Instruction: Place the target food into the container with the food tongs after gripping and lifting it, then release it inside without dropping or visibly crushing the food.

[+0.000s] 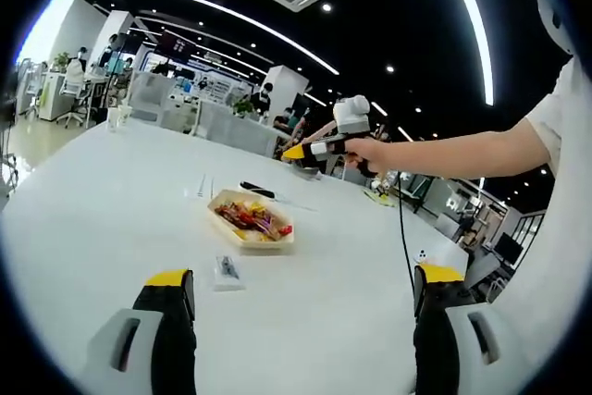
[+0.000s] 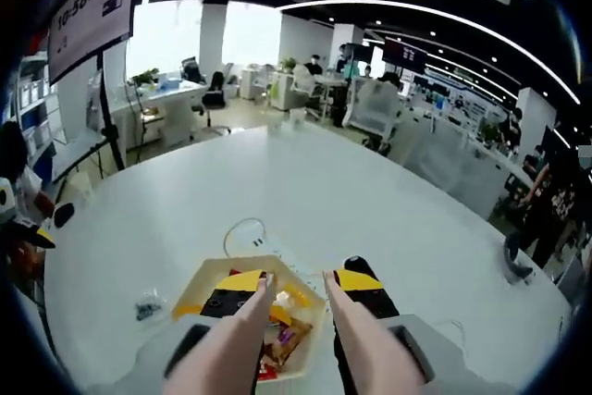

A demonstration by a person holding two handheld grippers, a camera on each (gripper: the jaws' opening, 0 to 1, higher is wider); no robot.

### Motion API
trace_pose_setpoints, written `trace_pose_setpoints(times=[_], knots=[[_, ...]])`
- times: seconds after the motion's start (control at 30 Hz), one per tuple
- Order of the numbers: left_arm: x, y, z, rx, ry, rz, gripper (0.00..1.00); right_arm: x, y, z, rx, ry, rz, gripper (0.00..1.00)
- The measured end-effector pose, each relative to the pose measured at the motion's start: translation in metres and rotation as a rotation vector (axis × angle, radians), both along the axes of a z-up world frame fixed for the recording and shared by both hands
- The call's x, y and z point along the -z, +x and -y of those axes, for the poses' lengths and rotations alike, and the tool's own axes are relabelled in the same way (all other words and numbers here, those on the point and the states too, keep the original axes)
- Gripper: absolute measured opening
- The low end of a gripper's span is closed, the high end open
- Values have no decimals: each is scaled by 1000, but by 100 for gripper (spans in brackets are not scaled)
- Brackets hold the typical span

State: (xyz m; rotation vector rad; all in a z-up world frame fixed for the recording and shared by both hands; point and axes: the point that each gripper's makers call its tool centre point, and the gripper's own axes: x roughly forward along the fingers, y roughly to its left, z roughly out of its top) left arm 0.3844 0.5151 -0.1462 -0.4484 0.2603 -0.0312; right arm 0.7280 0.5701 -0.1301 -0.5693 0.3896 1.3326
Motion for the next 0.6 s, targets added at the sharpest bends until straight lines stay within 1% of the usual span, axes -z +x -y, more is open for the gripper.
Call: trace_pose_setpoints(times=[0.03,0.07,0.13,0.2,0.23,0.33,0.4,0.5,0.6], knots=[[1,-1,0,1,13,-5,99,1,-2,0,-14,-6,16,28],[4,-1,0,3,26,-14,99,1,-13,0,-27,-5,19,28],[12,-2,3,23,46,-47,99,0,-18,3,-32,-3,18,28],[8,1,2,15,33,-41,99,3,-17,4,-33,-10,18,28],[2,3,2,12,34,-21,99,4,-16,5,-27,-12,17,28],[-6,7,4,17,43,0,99,3,-12,8,13,5,-18,28],[-5,8,5,24,45,-1,99,1,-8,9,28,16,-24,28],[-3,7,4,32,49,-1,99,-4,-10,11,39,35,-39,28],[-1,6,3,38,69,-9,99,-6,-11,13,46,43,-43,28]])
